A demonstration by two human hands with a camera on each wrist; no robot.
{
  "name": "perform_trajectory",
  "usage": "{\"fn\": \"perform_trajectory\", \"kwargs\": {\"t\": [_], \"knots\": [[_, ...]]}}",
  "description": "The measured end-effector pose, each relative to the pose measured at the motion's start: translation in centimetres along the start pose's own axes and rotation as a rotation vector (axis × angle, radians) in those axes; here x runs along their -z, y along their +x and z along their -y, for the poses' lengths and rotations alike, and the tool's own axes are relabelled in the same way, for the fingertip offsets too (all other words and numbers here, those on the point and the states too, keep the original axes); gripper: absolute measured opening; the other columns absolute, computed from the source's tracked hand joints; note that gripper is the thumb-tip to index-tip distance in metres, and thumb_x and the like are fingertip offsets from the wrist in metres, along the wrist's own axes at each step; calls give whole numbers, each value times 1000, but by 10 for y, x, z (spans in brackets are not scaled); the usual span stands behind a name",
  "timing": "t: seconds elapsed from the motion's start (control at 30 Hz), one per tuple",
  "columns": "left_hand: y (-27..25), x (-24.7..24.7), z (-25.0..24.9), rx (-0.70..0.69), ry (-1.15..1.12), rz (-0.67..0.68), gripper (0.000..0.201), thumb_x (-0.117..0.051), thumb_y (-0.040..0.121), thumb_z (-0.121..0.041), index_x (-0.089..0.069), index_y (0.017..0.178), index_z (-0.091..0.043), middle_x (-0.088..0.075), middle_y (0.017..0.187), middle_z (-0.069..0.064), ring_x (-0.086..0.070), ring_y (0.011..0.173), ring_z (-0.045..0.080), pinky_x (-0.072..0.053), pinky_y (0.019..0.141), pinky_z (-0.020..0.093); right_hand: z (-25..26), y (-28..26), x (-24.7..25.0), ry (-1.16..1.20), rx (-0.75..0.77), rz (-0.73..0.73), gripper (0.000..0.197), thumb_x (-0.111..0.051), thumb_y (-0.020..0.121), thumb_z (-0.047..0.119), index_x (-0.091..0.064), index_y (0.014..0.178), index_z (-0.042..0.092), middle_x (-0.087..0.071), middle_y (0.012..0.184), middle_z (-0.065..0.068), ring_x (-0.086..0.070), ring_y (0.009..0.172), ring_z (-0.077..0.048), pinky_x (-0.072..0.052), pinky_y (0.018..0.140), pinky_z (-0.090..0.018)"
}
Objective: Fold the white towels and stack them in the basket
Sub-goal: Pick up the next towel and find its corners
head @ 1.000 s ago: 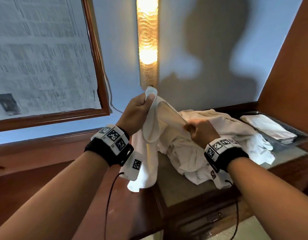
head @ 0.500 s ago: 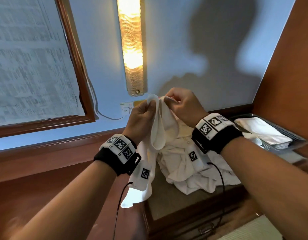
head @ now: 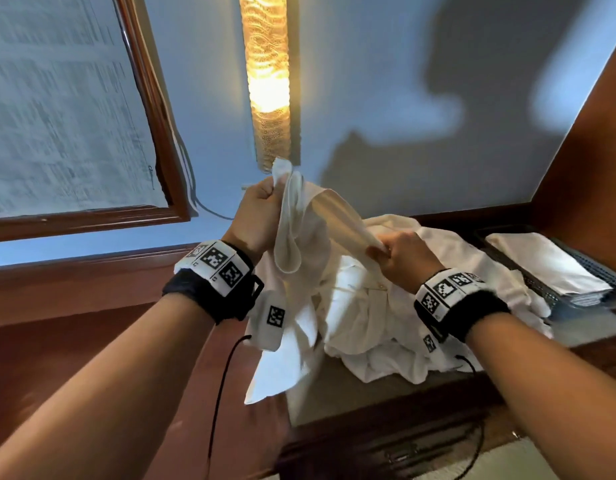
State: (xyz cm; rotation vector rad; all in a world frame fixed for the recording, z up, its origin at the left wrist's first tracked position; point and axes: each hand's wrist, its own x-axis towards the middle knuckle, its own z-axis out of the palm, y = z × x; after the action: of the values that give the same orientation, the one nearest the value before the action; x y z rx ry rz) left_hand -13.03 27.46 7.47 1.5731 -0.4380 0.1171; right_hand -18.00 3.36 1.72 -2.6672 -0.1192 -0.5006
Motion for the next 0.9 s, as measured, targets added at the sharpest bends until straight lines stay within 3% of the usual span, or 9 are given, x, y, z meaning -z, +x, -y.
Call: {"fn": "perform_trajectory", "kwargs": {"t": [0.13,0.23,0.33,0.43,0.53,0.6,0.67,0.77,0.9], "knots": [[-12,4,-4,-4,35,7,45,-46,107,-23,-53,63,-19,-56,51,-14,-48,50,3,-40,58,24,-35,-1,-6,78,-325,54,30,-59,91,8,-55,63,21,-61,76,-7,-58,79,-25,-32,63,-28],[-21,4,-2,12,-14,5,44,-47,107,-24,-53,63,-20,-55,53,-13,-48,53,7,-39,61,28,2,14,4,323,-218,-164,27,-51,87,-4,-63,81,20,-64,84,-4,-57,84,-20,-38,68,-26],[-34,4,-5,-8,-20,-25,41,-45,107,-33,-54,69,-20,-56,61,-6,-49,63,14,-41,67,32,67,22,23,519,20,-166,32,-46,77,-7,-70,90,11,-68,87,-3,-59,83,-10,-45,73,-12],[-51,8,-12,-41,-76,-34,40,-43,105,-40,-57,79,-14,-60,71,4,-54,70,18,-46,69,35,112,18,31,480,198,-156,20,-56,75,5,-74,84,3,-70,79,-6,-61,74,-14,-47,69,-24],[-71,20,-20,-57,-124,26,42,-49,94,-49,-58,85,-9,-55,80,14,-49,79,23,-41,75,42,135,8,33,226,197,-226,23,-53,76,22,-58,60,6,-54,58,-8,-50,61,-27,-34,57,-38],[-85,37,-26,-67,-73,43,39,-47,99,-44,-55,73,-15,-53,71,7,-46,73,20,-37,73,40,154,-6,35,66,150,-220,34,-49,75,34,-38,52,11,-39,52,-6,-40,58,-27,-20,56,-38],[-101,59,-35,-79,-24,46,41,-44,106,-35,-53,69,-20,-54,62,-7,-46,65,14,-37,70,36,178,-30,33,-1,230,-209,39,-47,77,41,-31,53,16,-32,50,-1,-36,56,-26,-20,58,-33],[-122,97,-41,-111,1,32,39,-46,103,-42,-60,79,-15,-59,69,-4,-51,70,16,-43,73,38,216,-74,16,145,353,-180,31,-52,84,37,-40,60,22,-38,54,7,-37,56,-20,-29,56,-30],[-158,148,-46,-124,-15,6,41,-52,90,-58,-58,70,-23,-59,67,-4,-51,71,18,-44,75,41,239,-110,-21,125,205,-85,31,-69,85,35,-62,76,6,-65,70,-13,-54,65,-30,-32,62,-31]]}}
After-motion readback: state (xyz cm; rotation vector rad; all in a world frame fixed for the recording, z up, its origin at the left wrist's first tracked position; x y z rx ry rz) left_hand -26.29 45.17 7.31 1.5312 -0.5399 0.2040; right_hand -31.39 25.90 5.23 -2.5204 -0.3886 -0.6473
